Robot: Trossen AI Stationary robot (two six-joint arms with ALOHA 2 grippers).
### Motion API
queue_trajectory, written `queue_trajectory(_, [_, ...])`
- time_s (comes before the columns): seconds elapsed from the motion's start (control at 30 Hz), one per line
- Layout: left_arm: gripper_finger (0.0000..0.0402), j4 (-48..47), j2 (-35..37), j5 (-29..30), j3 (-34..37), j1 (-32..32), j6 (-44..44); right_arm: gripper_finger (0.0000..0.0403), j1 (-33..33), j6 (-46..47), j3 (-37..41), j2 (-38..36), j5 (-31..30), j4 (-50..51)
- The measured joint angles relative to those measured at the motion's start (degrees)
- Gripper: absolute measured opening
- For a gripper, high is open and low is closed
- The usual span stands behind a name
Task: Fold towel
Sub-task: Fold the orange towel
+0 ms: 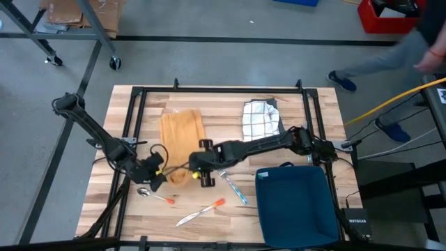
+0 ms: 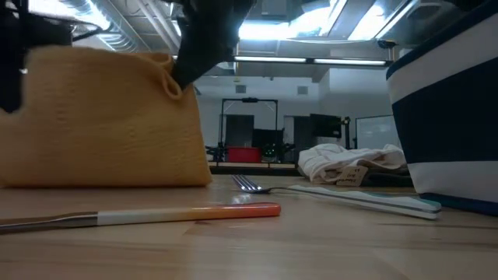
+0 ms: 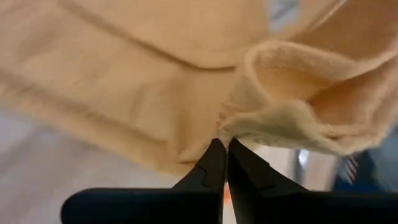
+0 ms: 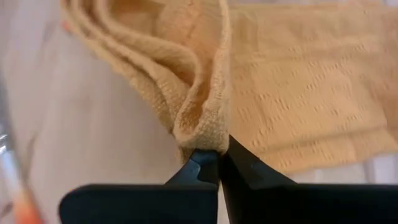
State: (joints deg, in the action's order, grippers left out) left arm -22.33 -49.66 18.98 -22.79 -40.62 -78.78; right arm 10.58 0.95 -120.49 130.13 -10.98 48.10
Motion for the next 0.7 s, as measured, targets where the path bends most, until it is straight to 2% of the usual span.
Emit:
queue_trajectory(0.23, [0.0000,-14.59,2.72,11.31,0.00,-0.39,-11.47,0.0004,-5.15,7.44,0.00,0.00,0.02,0.00])
queue_trajectory(0.47, [0.0000,-19.00,2.73,20.06,0.00,0.16,-15.34,0.0008,-9.88,11.24,1.52,0.00,2.70,-1.27])
queue_trajectory(0.7, [0.0000,-26.16,2.68,22.25,-0.02,3.26,-15.37,0.0009,-12.10,11.20,6.67,0.00,2.97,-4.85])
